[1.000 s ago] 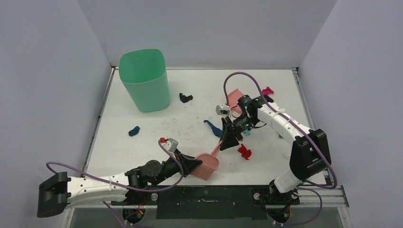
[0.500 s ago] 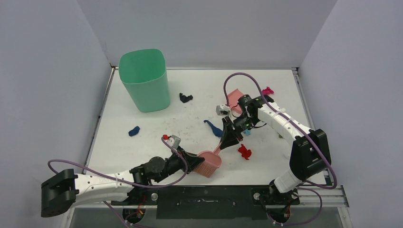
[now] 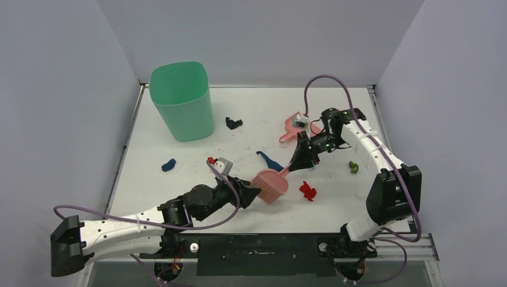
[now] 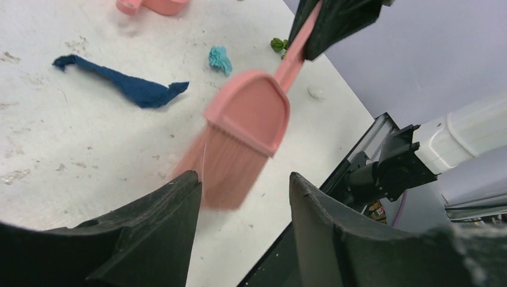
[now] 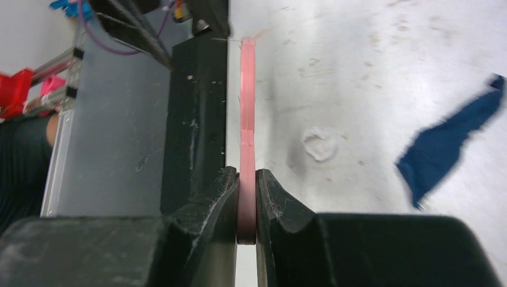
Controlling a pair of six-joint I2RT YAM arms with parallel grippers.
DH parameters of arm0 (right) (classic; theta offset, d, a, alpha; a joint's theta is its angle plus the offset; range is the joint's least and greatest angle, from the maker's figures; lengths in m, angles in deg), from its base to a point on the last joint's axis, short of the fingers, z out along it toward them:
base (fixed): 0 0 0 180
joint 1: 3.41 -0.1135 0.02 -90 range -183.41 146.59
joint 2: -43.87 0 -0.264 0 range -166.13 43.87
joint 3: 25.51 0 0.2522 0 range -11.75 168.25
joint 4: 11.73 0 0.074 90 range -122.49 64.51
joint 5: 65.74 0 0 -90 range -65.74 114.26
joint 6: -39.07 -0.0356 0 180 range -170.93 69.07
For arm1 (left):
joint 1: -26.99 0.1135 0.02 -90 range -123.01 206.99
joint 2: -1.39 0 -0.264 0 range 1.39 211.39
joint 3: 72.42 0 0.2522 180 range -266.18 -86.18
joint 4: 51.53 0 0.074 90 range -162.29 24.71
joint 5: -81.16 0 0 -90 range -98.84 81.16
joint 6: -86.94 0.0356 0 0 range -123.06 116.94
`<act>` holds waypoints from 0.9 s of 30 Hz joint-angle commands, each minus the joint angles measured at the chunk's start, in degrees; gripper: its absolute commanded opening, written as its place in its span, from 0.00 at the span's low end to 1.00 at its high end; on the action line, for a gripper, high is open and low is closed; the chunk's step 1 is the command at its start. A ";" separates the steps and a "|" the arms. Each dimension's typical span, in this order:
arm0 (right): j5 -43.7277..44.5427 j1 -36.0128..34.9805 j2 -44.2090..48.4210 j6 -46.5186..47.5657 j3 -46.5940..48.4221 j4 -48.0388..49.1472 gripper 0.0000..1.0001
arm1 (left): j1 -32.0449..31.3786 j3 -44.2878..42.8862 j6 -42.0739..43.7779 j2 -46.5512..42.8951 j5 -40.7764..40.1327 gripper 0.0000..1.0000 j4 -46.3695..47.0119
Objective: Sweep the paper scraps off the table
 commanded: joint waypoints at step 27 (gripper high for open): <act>32.15 48.15 28.13 -50.79 -7.26 50.73 0.05 | 18.22 -53.55 26.72 45.48 10.02 0.73 -28.89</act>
